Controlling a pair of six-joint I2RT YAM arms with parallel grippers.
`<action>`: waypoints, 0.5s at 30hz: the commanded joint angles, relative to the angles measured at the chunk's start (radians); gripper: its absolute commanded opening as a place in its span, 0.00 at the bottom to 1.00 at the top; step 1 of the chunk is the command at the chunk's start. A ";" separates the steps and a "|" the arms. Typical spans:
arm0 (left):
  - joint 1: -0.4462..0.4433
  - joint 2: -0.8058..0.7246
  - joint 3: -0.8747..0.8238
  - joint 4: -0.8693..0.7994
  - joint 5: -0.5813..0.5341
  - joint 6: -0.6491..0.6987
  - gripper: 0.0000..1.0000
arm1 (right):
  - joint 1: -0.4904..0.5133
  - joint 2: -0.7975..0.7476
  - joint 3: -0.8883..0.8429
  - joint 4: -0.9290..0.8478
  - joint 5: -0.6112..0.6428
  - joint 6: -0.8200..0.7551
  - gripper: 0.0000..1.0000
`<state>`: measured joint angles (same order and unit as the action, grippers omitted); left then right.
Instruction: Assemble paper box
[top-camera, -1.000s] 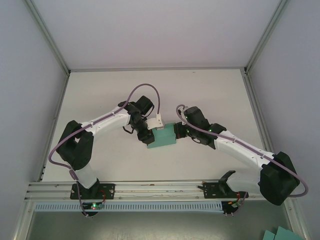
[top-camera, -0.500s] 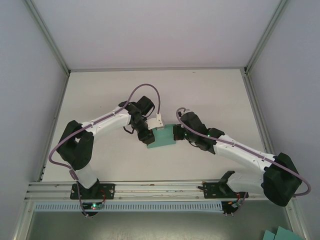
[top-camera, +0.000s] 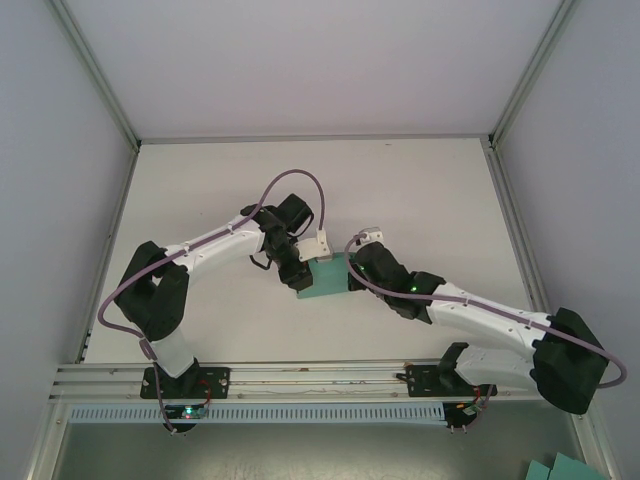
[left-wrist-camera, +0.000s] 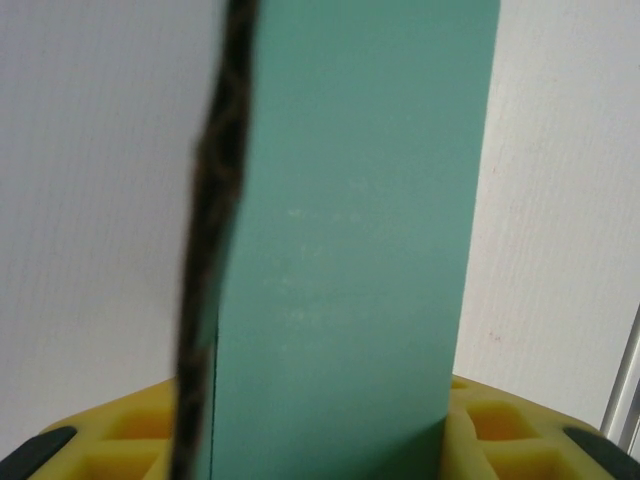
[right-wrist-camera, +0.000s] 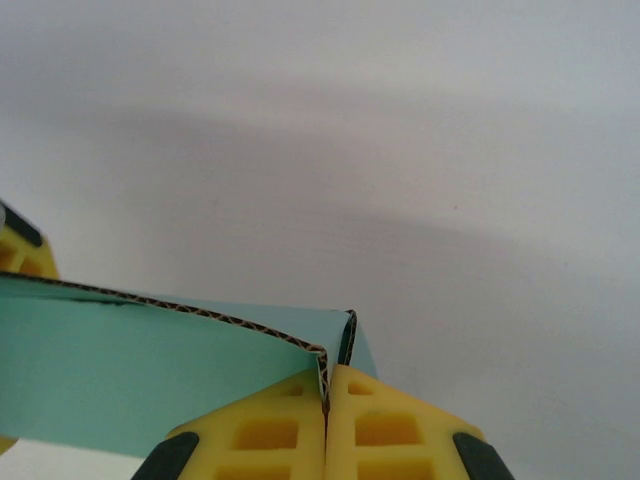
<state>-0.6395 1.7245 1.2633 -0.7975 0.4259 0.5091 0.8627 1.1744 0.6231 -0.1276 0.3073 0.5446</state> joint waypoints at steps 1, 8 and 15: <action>0.014 0.034 0.008 0.112 -0.042 -0.067 0.37 | 0.039 0.104 -0.059 -0.162 -0.033 0.012 0.00; 0.014 0.001 -0.008 0.154 -0.049 -0.112 0.45 | 0.045 0.124 -0.046 -0.242 -0.066 0.050 0.00; 0.013 -0.072 -0.039 0.171 -0.047 -0.168 0.80 | 0.063 0.078 -0.107 -0.204 -0.065 0.077 0.00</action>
<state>-0.6331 1.7119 1.2453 -0.7052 0.3874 0.3916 0.9009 1.2007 0.6125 -0.0998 0.3794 0.5880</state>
